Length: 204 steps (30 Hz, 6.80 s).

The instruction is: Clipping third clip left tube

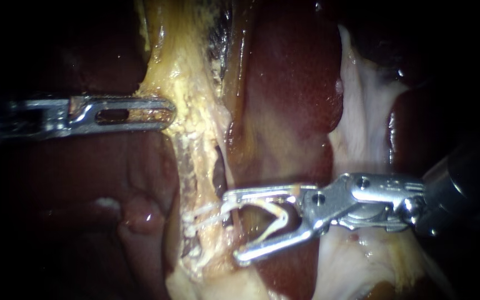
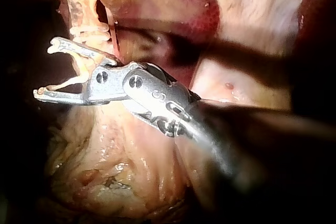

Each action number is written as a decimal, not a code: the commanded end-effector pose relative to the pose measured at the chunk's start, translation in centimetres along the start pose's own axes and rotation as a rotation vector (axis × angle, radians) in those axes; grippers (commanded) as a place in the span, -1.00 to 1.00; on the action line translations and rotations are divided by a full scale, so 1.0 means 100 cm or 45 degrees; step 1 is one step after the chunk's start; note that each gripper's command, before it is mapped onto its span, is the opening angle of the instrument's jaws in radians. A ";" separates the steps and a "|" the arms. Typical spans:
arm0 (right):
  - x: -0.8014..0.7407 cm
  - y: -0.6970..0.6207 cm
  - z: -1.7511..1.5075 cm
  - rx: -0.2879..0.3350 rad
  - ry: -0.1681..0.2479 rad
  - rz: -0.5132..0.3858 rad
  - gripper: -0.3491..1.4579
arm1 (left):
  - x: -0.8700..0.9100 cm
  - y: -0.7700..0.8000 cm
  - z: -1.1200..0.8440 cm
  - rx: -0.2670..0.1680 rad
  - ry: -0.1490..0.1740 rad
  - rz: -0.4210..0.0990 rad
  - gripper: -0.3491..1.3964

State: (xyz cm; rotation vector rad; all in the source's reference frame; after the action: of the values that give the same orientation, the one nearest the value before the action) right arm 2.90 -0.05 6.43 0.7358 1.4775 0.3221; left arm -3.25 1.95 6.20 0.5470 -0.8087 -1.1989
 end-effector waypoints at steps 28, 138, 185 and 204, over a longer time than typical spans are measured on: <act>0.0003 0.0007 0.0015 -0.010 0.019 0.197 0.03 | -0.0056 0.0014 -0.0098 -0.066 -0.112 -0.043 -1.00; -0.0055 0.0121 0.0095 0.258 0.034 0.522 -0.05 | -0.0057 -0.0003 -0.0115 -0.052 -0.116 -0.025 -1.00; -0.0017 0.0133 0.0115 0.173 0.213 0.813 -0.24 | -0.0052 -0.0004 -0.0103 -0.062 -0.124 -0.028 -1.00; -0.0029 0.0149 0.0095 0.109 0.233 0.814 -1.00 | -0.0052 -0.0004 -0.0102 -0.059 -0.123 -0.028 -1.00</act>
State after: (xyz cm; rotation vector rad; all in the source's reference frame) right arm 4.14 0.64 7.52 1.2707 1.3962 0.8290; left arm -2.55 2.39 5.41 0.4637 -0.8562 -1.2691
